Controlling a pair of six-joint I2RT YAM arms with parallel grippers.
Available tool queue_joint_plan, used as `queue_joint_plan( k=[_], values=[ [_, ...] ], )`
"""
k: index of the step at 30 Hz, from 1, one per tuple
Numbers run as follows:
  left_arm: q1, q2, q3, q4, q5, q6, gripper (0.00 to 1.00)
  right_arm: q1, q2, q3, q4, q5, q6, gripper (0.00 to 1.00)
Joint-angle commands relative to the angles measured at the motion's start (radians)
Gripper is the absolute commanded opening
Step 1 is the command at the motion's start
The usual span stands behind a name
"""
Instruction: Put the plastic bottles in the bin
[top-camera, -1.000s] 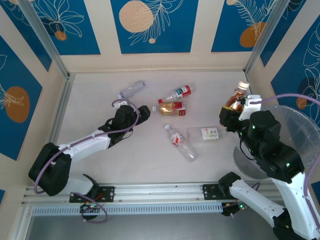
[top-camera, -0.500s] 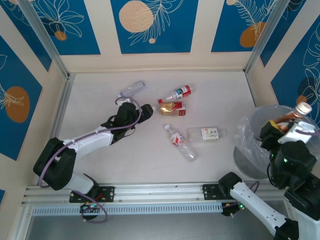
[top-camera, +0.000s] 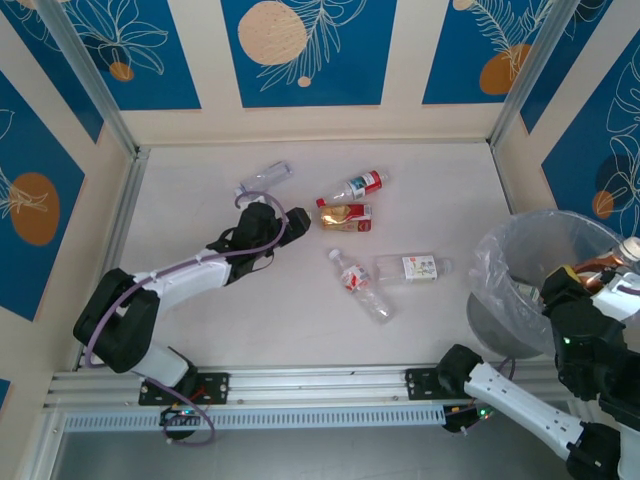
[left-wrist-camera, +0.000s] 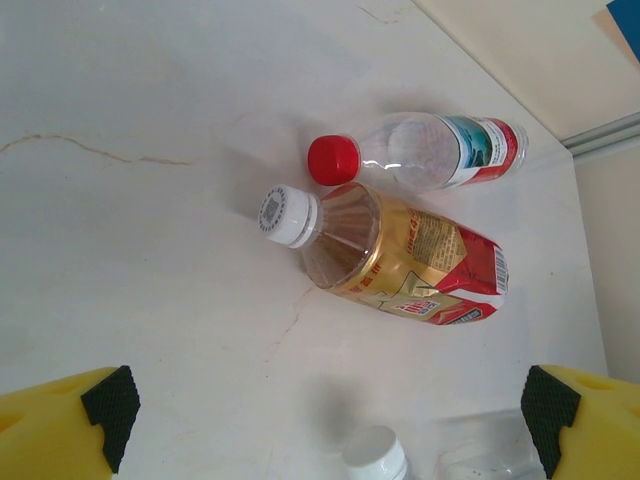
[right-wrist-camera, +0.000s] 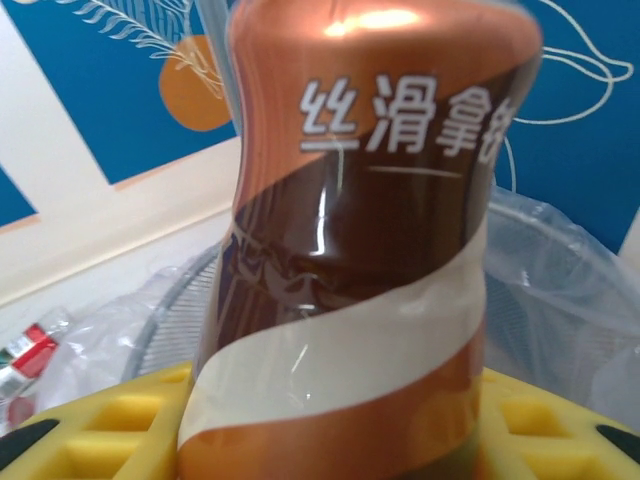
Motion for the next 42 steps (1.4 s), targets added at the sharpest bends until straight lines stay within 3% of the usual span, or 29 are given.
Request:
queue_joint_plan(
  k=[1, 3, 6, 10, 23, 29, 33, 42],
  values=[
    [0.011, 0.015, 0.029, 0.009, 0.015, -0.011, 0.99, 0.013, -0.047, -0.090, 0.216, 0.119, -0.182, 0.38],
    [0.011, 0.018, 0.031, 0.007, 0.018, -0.006, 0.99, 0.023, -0.069, -0.144, 0.363, 0.161, -0.294, 0.40],
    [0.011, 0.021, 0.035, 0.008, 0.020, -0.007, 0.99, 0.068, -0.073, -0.133, 0.282, 0.176, -0.182, 0.39],
    [0.012, 0.020, 0.032, 0.002, 0.020, -0.007, 0.99, 0.121, -0.097, -0.261, 0.553, 0.277, -0.467, 0.41],
    [0.011, 0.019, 0.033, -0.013, 0.020, -0.011, 0.99, 0.097, -0.190, -0.328, 0.560, 0.280, -0.513, 0.45],
    [0.012, 0.029, 0.036, -0.012, 0.025, -0.014, 0.99, 0.071, -0.190, -0.345, 0.549, 0.280, -0.542, 0.52],
    [0.011, 0.035, 0.036, -0.012, 0.027, -0.018, 0.99, 0.040, -0.194, -0.363, 0.551, 0.280, -0.554, 0.64],
    [0.012, 0.041, 0.038, -0.016, 0.030, -0.019, 0.99, 0.021, -0.198, -0.373, 0.581, 0.279, -0.571, 0.73]
  ],
)
